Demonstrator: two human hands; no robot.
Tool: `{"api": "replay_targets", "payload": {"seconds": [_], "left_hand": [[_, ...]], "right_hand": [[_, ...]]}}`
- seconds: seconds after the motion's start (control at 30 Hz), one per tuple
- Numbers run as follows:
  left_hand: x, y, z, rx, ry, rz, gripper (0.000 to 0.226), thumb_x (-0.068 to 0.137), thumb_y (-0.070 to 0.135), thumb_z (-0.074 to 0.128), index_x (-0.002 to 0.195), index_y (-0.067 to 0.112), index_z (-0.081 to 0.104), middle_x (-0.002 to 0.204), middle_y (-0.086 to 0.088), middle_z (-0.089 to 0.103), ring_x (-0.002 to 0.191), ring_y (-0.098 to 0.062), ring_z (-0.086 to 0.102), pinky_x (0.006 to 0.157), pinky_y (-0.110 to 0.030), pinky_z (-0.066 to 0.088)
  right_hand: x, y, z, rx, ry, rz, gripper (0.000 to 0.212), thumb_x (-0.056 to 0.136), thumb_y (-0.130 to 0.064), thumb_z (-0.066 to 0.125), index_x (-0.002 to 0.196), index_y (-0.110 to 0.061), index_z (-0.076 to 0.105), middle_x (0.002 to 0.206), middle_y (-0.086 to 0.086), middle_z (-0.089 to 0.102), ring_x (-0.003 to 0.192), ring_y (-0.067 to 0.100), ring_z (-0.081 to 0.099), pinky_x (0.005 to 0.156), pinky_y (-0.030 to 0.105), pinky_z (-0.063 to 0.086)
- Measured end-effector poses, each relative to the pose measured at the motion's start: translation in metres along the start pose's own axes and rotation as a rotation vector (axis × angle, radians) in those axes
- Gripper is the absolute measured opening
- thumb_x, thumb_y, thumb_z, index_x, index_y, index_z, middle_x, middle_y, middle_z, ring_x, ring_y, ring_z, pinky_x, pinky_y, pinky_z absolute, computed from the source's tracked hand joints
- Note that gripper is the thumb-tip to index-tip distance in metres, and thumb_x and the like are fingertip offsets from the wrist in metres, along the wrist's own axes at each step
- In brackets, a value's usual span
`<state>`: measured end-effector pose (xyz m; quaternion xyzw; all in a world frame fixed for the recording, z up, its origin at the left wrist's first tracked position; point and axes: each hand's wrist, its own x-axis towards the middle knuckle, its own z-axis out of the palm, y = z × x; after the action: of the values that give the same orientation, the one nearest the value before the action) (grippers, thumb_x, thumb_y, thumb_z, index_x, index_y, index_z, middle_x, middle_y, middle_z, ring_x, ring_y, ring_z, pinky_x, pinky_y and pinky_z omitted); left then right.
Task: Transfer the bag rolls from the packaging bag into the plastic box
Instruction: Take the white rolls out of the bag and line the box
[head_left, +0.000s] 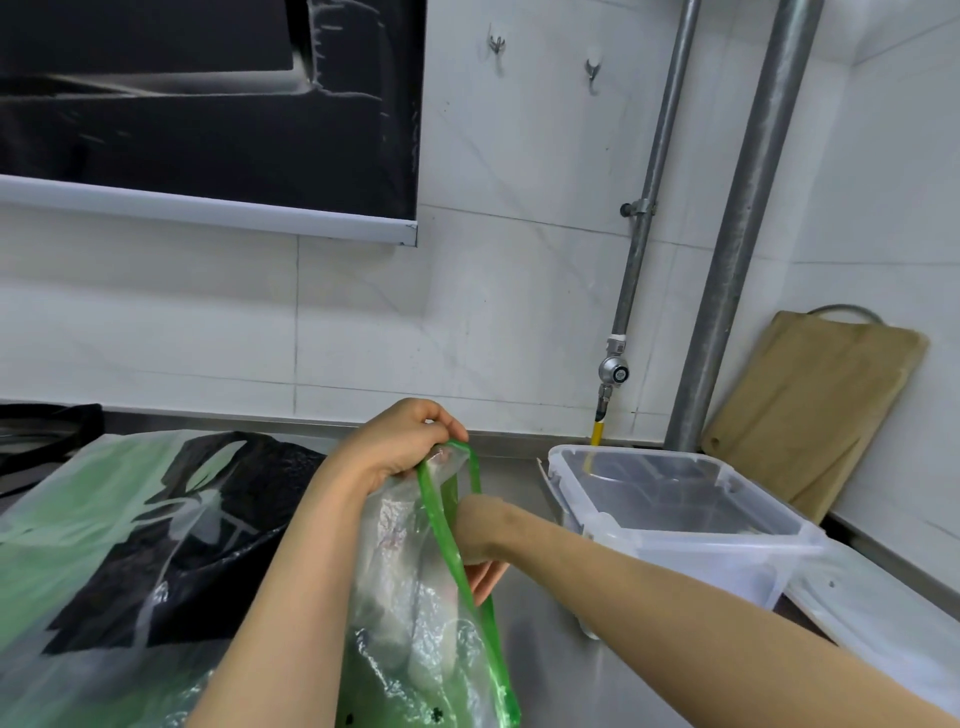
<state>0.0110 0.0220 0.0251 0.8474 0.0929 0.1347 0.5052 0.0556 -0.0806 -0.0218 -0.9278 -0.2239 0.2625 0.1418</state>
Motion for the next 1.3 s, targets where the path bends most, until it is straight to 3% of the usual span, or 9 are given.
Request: {"api": "replay_targets", "payload": {"seconds": [0.1,0.17,0.33,0.53,0.7,0.83,0.93,1.03,1.3], "left_hand": [[0.000,-0.001,0.000,-0.003,-0.004,-0.004,0.028,0.088,0.001,0.041,0.087,0.016,0.065,0.057,0.000,0.050,0.045,-0.009,0.036,0.035,-0.015,0.023],[0.001,-0.001,0.000,-0.006,-0.006,-0.006,0.029,0.088,0.001,0.041,0.089,0.015,0.065,0.056,0.000,0.049,0.045,-0.009,0.035,0.034,-0.014,0.022],[0.001,0.000,0.000,0.004,0.003,-0.002,0.029,0.088,0.001,0.041,0.093,0.014,0.066,0.054,0.001,0.048,0.045,-0.009,0.035,0.033,-0.014,0.023],[0.000,-0.001,-0.001,0.011,0.001,-0.007,0.029,0.089,0.002,0.041,0.097,0.013,0.066,0.056,0.001,0.049,0.049,-0.010,0.036,0.039,-0.019,0.024],[0.002,0.000,0.001,0.025,-0.002,-0.004,0.029,0.089,0.003,0.040,0.094,0.015,0.066,0.058,0.001,0.050,0.050,-0.011,0.037,0.040,-0.019,0.025],[0.002,-0.002,0.000,0.043,-0.006,-0.005,0.029,0.090,0.003,0.039,0.090,0.017,0.065,0.059,0.000,0.050,0.050,-0.011,0.037,0.037,-0.017,0.024],[0.002,-0.002,0.001,0.040,-0.007,-0.006,0.029,0.089,0.003,0.040,0.089,0.017,0.065,0.058,-0.001,0.050,0.048,-0.011,0.037,0.035,-0.016,0.023],[0.003,-0.002,0.001,0.037,-0.006,-0.006,0.029,0.088,0.002,0.040,0.091,0.016,0.065,0.059,-0.002,0.050,0.046,-0.010,0.036,0.034,-0.014,0.022],[0.002,-0.002,0.001,0.063,-0.007,-0.005,0.029,0.091,0.004,0.040,0.091,0.016,0.066,0.060,0.000,0.051,0.050,-0.011,0.035,0.035,-0.016,0.023]], "right_hand": [[0.006,0.000,0.009,-0.028,-0.050,0.016,0.024,0.095,-0.007,0.044,0.098,0.009,0.061,0.109,0.024,0.066,0.092,0.033,0.068,0.071,0.034,0.057],[0.010,0.001,0.013,-0.064,-0.080,0.020,0.022,0.095,-0.009,0.046,0.083,0.003,0.060,0.081,0.017,0.066,0.098,0.029,0.067,0.084,0.036,0.056],[0.006,-0.001,0.017,0.006,-0.169,0.064,0.033,0.092,0.006,0.038,0.062,-0.003,0.048,0.029,0.003,0.051,0.027,0.007,0.053,0.033,0.014,0.045],[0.005,0.007,0.019,0.265,-0.108,0.053,0.026,0.095,-0.004,0.042,0.071,-0.009,0.046,0.070,0.007,0.050,0.057,0.017,0.051,0.068,0.029,0.052],[0.013,0.017,0.026,0.644,-0.125,0.141,0.020,0.094,-0.017,0.038,0.085,-0.008,0.054,0.086,0.010,0.057,0.063,0.021,0.056,0.056,0.032,0.052],[0.018,0.019,0.031,0.930,-0.063,0.214,0.023,0.093,-0.017,0.031,0.076,-0.010,0.046,0.069,0.008,0.050,0.055,0.020,0.049,0.045,0.021,0.043],[0.017,0.021,0.030,1.058,-0.074,0.205,0.027,0.093,-0.026,0.034,0.076,-0.012,0.049,0.068,0.006,0.054,0.060,0.019,0.053,0.052,0.024,0.046],[0.014,0.018,0.026,1.008,-0.096,0.157,0.027,0.090,-0.037,0.048,0.077,-0.013,0.052,0.066,0.004,0.056,0.059,0.017,0.054,0.060,0.026,0.048],[0.002,0.019,0.003,0.918,0.047,0.042,0.013,0.087,-0.010,0.060,0.086,-0.006,0.047,0.067,0.007,0.054,0.056,0.015,0.052,0.068,0.032,0.050]]}}
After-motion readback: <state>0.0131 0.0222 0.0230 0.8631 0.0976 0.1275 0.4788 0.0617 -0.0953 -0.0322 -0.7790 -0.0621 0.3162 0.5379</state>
